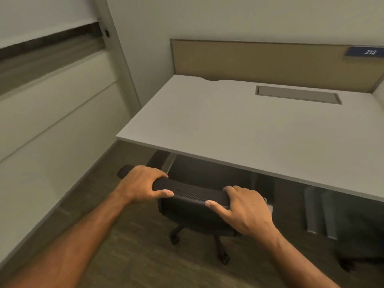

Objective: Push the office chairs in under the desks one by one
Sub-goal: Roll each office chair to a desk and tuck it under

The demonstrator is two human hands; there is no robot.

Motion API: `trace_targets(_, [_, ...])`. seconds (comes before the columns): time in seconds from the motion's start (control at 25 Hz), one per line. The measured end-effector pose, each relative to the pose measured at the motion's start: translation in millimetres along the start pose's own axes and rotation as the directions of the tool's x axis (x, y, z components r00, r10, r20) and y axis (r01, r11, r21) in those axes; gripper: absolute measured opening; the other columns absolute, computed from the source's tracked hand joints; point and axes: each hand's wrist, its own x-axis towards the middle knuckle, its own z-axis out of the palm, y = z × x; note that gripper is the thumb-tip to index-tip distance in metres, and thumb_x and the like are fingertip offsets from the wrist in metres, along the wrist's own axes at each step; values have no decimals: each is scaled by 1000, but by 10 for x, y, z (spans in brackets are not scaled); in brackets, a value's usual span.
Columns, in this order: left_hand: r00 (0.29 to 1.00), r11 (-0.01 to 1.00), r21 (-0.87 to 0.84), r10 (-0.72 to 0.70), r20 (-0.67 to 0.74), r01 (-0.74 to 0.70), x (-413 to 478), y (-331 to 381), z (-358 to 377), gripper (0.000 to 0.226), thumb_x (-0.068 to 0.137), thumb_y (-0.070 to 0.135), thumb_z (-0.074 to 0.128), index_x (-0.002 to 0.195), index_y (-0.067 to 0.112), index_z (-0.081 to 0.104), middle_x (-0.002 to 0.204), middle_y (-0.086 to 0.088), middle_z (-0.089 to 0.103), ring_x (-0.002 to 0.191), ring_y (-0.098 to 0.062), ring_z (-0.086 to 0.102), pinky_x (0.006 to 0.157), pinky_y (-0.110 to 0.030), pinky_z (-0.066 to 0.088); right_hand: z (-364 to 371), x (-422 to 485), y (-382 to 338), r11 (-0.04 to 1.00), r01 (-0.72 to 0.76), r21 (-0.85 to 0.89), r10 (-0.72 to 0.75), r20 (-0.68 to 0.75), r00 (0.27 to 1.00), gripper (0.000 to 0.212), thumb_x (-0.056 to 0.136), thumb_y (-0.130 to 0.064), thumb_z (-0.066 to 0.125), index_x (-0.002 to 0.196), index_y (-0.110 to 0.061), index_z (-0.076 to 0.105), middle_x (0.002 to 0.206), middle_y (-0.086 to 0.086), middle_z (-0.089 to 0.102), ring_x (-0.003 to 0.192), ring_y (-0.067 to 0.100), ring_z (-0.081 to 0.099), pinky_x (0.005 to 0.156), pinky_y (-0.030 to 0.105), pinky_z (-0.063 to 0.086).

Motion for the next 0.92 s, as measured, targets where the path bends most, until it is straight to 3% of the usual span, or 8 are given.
trace_targets(0.12, [993,993,26,110,49,-112,194,-54,-61,92,62,104,30,115,37,65,101,20,67,88,-4,62,74,-27,43,-10,20,10,998,-68,-6,68,-14,998,92,74,-101,10,97,-27,61,85,-8,59,79,14,57,78,34,45])
trace_targets(0.24, [982,981,44,186,39,-188,276,-73,-30,90,57,106,35,110,40,63,94,20,66,82,-3,61,70,-26,45,2,30,7,988,-150,24,150,16,989,96,69,-104,13,99,-28,62,89,-9,59,82,13,55,82,33,45])
trace_targets(0.4, [958,956,65,283,47,-285,369,-77,-59,95,56,108,22,110,40,61,91,18,64,79,-2,58,66,-22,41,-25,-48,-53,972,-227,54,226,31,974,99,66,-104,14,103,-27,64,94,-9,59,87,12,55,89,33,46])
trace_targets(0.56, [939,938,56,341,44,-343,443,0,-38,100,55,108,17,106,36,64,87,16,65,76,-5,61,67,-25,49,24,-138,-53,957,-284,60,285,-13,958,91,71,-101,20,90,-23,63,85,-9,58,81,12,54,80,31,41])
trace_targets(0.68, [923,921,64,382,53,-385,456,76,-14,105,54,109,12,103,32,65,87,15,65,77,-8,62,73,-31,54,91,-206,-76,934,-349,71,354,-84,931,86,78,-96,13,75,-22,56,74,-9,53,71,12,50,72,30,34])
trace_targets(0.92, [895,892,73,443,61,-446,504,254,2,104,55,108,10,100,30,62,88,12,65,81,-11,62,78,-34,53,139,-341,-8,906,-421,50,423,-182,888,74,89,-87,18,69,-25,54,68,-11,50,66,10,49,72,30,34])
